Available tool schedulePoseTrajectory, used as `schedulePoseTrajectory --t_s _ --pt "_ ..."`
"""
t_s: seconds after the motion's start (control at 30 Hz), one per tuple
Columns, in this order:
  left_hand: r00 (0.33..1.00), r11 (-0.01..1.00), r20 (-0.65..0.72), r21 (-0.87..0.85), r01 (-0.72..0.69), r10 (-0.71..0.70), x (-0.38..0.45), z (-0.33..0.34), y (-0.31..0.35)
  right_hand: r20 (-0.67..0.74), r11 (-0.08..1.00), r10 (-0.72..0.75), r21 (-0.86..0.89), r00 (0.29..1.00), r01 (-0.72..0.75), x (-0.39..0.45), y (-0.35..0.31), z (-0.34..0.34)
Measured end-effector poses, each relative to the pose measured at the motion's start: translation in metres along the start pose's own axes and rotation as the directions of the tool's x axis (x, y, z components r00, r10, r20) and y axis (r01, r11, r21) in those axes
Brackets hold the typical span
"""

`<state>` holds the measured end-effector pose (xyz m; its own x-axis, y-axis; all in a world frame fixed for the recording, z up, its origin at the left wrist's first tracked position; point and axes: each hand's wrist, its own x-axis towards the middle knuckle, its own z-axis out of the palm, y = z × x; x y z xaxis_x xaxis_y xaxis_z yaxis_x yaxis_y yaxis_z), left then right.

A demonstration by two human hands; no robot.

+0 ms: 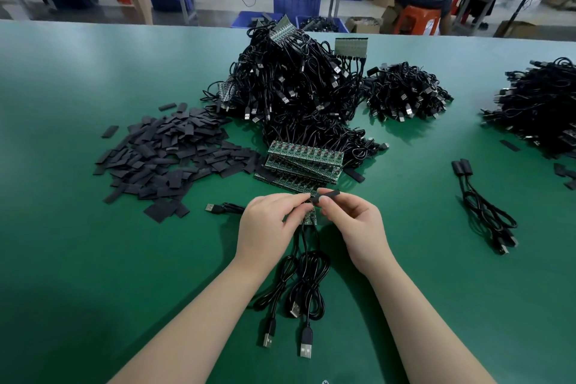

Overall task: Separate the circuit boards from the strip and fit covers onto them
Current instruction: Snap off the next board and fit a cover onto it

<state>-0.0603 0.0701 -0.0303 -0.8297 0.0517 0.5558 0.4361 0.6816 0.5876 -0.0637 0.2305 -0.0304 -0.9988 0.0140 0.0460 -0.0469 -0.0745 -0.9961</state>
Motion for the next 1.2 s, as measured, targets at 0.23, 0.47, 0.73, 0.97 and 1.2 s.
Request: schedulePoseTrajectory --t_s 0.23,0.47,0.73,0.97,1.2 --pt "0.998 0.999 0.050 -0.026 -0.035 0.036 0.001 0.001 0.001 -0.036 0.999 -0.017 -0.044 0.999 0.016 -0.002 -0.002 0.002" --pt "0.996 0.996 0.013 -0.015 -0.083 0.083 -0.001 0.003 0.001 -0.043 0.997 -0.017 -0.070 0.999 0.014 -0.003 -0.001 0.001" --pt "0.998 0.997 -0.028 -0.034 -0.063 0.062 -0.001 0.001 0.004 -0.025 0.996 -0.032 -0.086 0.999 0.030 -0.004 -0.006 0.004" --pt "1.000 0.997 -0.011 -0.072 -0.022 0.021 -0.001 0.001 0.004 -0.019 0.996 -0.066 -0.069 0.998 0.064 -0.006 -0.007 0.005" --pt "1.000 0.997 -0.007 -0.075 -0.019 0.019 -0.002 -0.001 0.004 0.010 0.995 -0.043 -0.087 0.999 0.044 -0.006 -0.010 0.005"
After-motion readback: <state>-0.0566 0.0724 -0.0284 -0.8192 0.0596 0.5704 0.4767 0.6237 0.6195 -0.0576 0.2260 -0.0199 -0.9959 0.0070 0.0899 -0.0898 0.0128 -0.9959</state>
